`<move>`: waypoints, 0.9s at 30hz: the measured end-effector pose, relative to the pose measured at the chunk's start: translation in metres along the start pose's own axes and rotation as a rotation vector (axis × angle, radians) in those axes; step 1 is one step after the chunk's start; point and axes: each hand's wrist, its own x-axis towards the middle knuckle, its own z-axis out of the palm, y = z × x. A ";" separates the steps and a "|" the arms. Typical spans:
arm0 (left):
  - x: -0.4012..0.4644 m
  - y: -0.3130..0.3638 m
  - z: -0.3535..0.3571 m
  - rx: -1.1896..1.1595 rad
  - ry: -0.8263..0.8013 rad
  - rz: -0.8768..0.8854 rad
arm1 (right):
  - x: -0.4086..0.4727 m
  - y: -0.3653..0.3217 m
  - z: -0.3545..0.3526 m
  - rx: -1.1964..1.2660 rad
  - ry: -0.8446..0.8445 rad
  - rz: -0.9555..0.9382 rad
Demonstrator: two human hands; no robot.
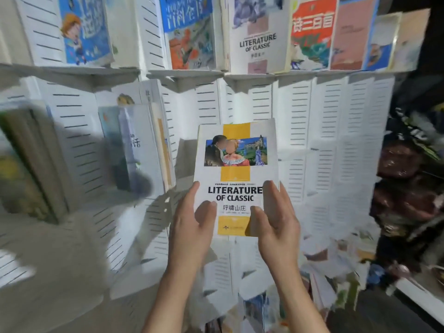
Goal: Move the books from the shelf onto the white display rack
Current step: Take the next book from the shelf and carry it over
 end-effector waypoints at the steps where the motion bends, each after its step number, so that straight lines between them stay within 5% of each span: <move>1: 0.010 0.002 0.007 0.002 0.025 -0.005 | 0.015 0.006 0.002 0.033 -0.019 -0.003; 6: 0.054 0.007 0.038 0.058 0.157 -0.007 | 0.078 0.030 0.021 0.116 -0.107 -0.079; 15: 0.108 -0.015 0.051 0.198 0.139 0.127 | 0.131 0.063 0.073 0.150 -0.186 -0.198; 27: 0.154 -0.038 0.062 0.311 0.031 -0.084 | 0.146 0.104 0.127 -0.032 -0.108 -0.300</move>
